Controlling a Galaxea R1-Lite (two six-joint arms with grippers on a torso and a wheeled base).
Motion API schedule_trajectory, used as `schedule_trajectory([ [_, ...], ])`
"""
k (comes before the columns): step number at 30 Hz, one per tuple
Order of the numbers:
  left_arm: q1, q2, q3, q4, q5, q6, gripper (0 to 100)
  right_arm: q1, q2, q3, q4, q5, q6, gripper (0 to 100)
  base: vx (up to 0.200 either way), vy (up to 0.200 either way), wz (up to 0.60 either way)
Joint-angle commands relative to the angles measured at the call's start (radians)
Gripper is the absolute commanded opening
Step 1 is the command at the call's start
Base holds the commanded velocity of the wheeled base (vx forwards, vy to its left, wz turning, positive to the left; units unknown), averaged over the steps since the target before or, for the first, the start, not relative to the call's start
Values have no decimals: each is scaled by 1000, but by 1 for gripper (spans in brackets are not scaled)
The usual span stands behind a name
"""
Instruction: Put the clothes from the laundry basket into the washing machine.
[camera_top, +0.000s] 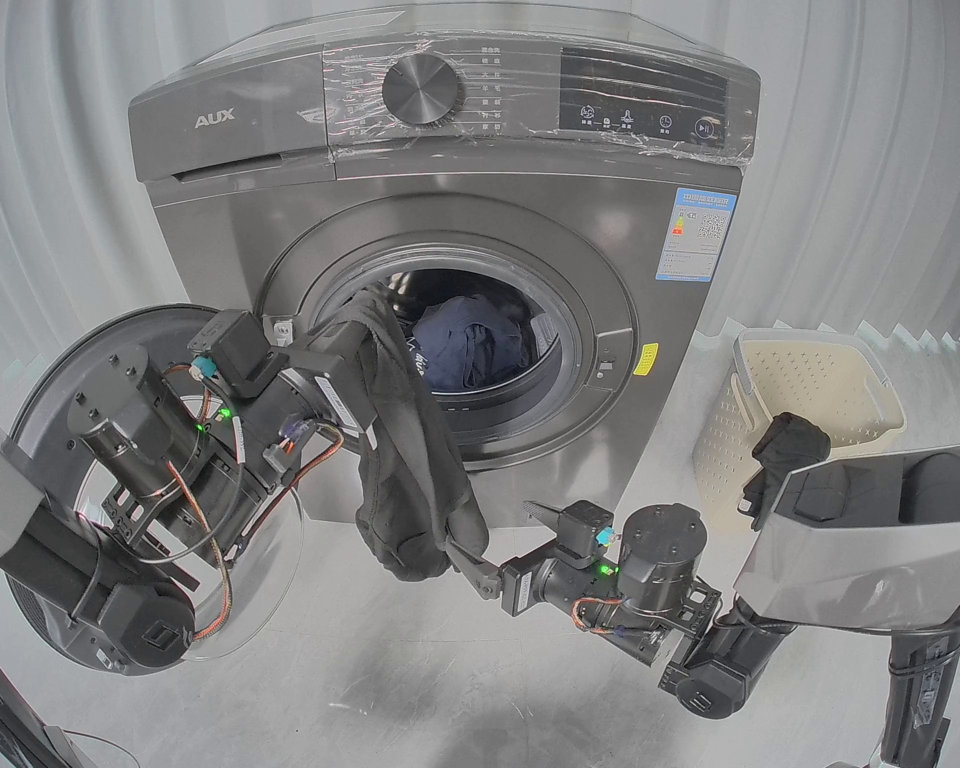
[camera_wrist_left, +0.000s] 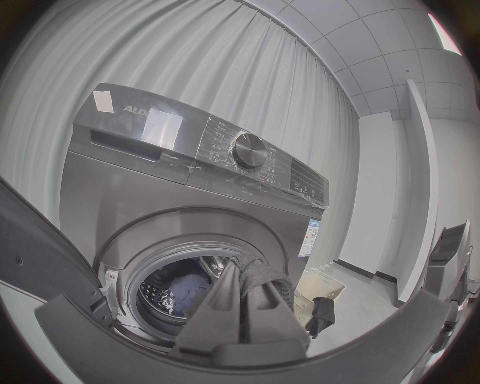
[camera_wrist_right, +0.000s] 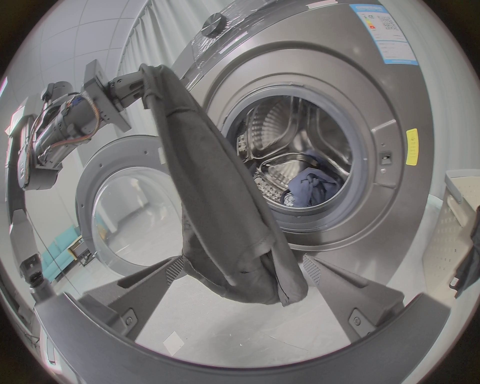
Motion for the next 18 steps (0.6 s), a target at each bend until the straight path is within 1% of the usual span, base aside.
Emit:
schedule_trajectory([
  [1,0,1,0,1,1,-1,0,7,36,-32,-2,23,-12,100,0,0,0],
  [6,0,1,0,1,1,-1,0,10,89,-101,0,28,-22,100,0,0,0],
  [7,0,1,0,1,1,-1,0,11,105,-122,0,34,-29,100,0,0,0],
  [11,-2,-1,-2,-1,1,-1,0,28,130,-153,0,61,-33,100,0,0,0],
  [15,-4,-1,-2,-1,1,-1,0,34,151,-176,0,63,-36,100,0,0,0],
  [18,-19,-3,-2,-3,3,-2,0,33,187,-211,7,60,-38,100,0,0,0],
])
